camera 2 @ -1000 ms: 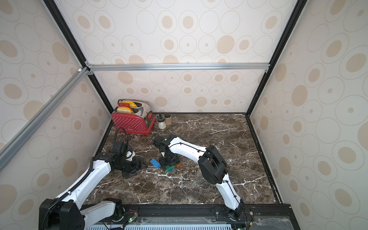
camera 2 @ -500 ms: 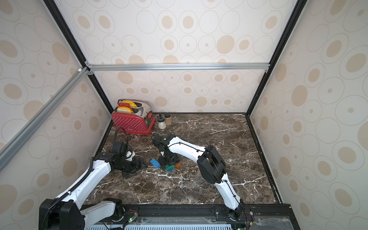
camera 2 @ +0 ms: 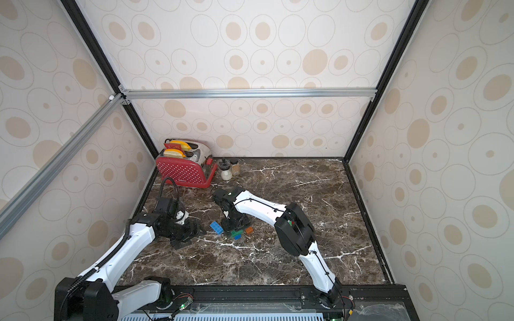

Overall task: Assemble the letter f with lego
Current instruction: Assemble the lego brick with the lego brick.

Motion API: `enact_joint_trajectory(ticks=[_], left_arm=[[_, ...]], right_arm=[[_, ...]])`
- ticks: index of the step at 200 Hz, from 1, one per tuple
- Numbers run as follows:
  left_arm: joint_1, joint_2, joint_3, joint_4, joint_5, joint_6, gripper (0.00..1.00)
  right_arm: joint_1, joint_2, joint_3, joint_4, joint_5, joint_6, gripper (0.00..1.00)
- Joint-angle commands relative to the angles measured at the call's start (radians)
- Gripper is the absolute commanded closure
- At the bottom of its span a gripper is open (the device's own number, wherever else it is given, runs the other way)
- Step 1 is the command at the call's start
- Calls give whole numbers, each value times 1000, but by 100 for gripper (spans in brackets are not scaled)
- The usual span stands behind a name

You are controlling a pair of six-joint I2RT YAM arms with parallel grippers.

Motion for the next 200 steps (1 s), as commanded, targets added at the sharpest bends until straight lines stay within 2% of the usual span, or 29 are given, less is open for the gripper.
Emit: enact_joint_trajectory(ticks=[1, 118, 200], left_arm=[[10, 3, 17, -11, 3, 24, 19], [11, 12, 14, -5, 12, 27, 19], [15, 21, 20, -10, 9, 28, 19]], right_arm=[[0, 28, -5, -36, -7, -25, 39], [-36, -8, -95, 1, -68, -137, 38], [-18, 11, -113, 7, -64, -147, 38]])
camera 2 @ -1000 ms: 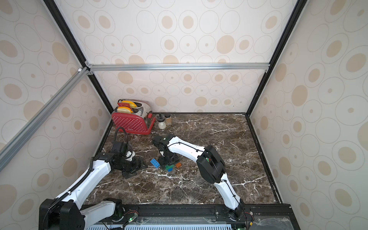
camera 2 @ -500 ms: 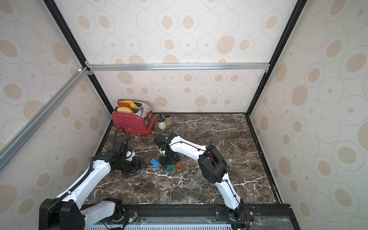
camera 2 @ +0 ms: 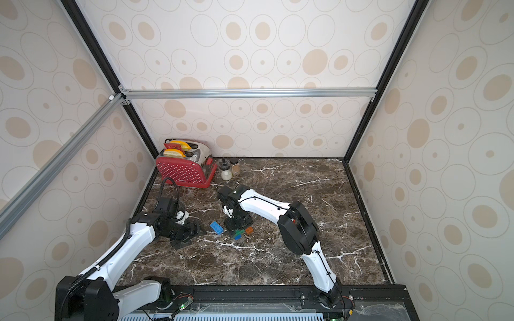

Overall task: Assemble the letter f with lego
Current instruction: Assemble the lego brick with the lego brick.

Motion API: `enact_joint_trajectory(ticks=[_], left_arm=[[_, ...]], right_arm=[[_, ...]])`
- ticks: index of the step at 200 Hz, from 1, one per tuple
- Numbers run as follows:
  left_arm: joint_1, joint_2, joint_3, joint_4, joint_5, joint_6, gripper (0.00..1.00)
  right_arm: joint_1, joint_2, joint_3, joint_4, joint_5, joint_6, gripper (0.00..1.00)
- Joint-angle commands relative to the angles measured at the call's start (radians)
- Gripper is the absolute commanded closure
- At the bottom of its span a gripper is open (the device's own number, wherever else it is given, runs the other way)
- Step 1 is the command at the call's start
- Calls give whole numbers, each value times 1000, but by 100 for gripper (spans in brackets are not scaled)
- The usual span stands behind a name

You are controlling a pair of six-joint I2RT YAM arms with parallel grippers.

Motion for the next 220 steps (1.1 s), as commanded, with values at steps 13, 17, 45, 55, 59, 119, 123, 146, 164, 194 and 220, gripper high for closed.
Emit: enact_joint_trajectory(ticks=[13, 17, 45, 55, 59, 119, 123, 146, 164, 194, 220], left_arm=[[11, 5, 20, -13, 2, 23, 19], [10, 4, 20, -12, 1, 22, 19], [11, 1, 18, -14, -4, 20, 19], [11, 0, 20, -14, -3, 20, 19], [11, 1, 20, -14, -2, 20, 19], [11, -6, 18, -14, 2, 20, 19], [11, -7, 18, -14, 2, 21, 19], [11, -8, 17, -12, 2, 20, 19], [12, -8, 15, -10, 4, 20, 19], [11, -8, 14, -6, 5, 20, 19], [11, -8, 12, -5, 7, 20, 19]], right_arm=[[27, 51, -33, -41, 3, -9, 38], [29, 55, -29, -45, 5, -9, 38], [31, 80, 5, -70, 15, -5, 38], [34, 88, 18, -83, 19, -6, 38], [34, 90, 22, -88, 22, -5, 38], [36, 139, 76, -142, 35, 3, 38], [37, 142, 77, -142, 34, 3, 39], [36, 161, 99, -156, 29, 4, 38], [37, 181, 129, -176, 35, 2, 38], [37, 227, 181, -212, 29, 1, 38], [36, 247, 201, -224, 35, 12, 38]])
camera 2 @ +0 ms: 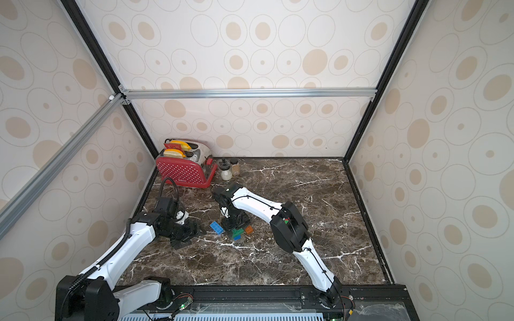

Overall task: Assemble the letter f with lego
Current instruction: Assemble the lego brick with the lego brick.

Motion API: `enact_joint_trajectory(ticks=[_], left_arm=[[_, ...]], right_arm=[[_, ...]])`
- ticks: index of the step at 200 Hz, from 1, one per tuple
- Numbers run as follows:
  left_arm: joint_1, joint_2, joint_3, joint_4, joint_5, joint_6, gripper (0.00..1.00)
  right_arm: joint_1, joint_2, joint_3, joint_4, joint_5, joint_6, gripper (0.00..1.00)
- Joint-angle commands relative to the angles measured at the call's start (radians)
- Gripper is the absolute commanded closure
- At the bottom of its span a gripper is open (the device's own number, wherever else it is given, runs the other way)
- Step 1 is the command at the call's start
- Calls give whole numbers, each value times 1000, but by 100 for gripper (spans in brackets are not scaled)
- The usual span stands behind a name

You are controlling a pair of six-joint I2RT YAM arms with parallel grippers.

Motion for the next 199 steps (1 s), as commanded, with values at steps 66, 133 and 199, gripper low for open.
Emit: enact_joint_trajectory(ticks=[66, 133, 199], left_arm=[[8, -5, 12, -3, 11, 20, 19], [7, -6, 10, 1, 14, 21, 19], [8, -7, 11, 1, 16, 23, 19]], right_arm=[[16, 147, -3, -28, -3, 74, 39], [20, 165, -36, -4, -20, 108, 40], [19, 172, -65, 2, -9, 99, 41]])
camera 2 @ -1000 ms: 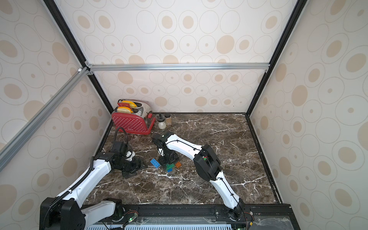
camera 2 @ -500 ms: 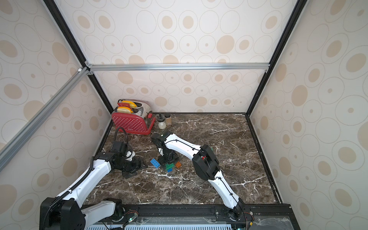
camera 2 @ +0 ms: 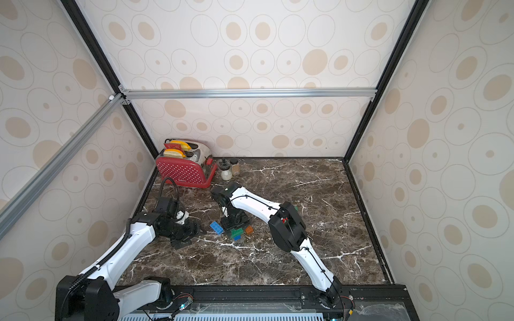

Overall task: Assemble the letter f with lego
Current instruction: Assemble the lego brick with the lego brick.

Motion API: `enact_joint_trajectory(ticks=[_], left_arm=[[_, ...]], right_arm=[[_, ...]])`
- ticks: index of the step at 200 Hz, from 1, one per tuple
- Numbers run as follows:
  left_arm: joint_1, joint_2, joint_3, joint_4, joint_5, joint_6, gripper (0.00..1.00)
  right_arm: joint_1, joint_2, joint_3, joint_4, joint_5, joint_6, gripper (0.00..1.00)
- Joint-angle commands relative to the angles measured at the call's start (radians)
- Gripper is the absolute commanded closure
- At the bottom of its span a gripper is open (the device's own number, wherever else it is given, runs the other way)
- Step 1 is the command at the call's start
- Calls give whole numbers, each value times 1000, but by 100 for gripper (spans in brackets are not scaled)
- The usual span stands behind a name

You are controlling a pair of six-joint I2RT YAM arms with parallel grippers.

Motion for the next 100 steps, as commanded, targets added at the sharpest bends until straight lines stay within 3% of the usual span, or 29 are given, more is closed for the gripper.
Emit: enact_joint_trajectory(ticks=[1, 100], left_arm=[[7, -8, 11, -2, 8, 23, 18], [7, -11, 11, -5, 11, 22, 18]], right_arm=[[19, 141, -93, 24, -2, 3, 41], [27, 80, -242, 133, 36, -113, 39]])
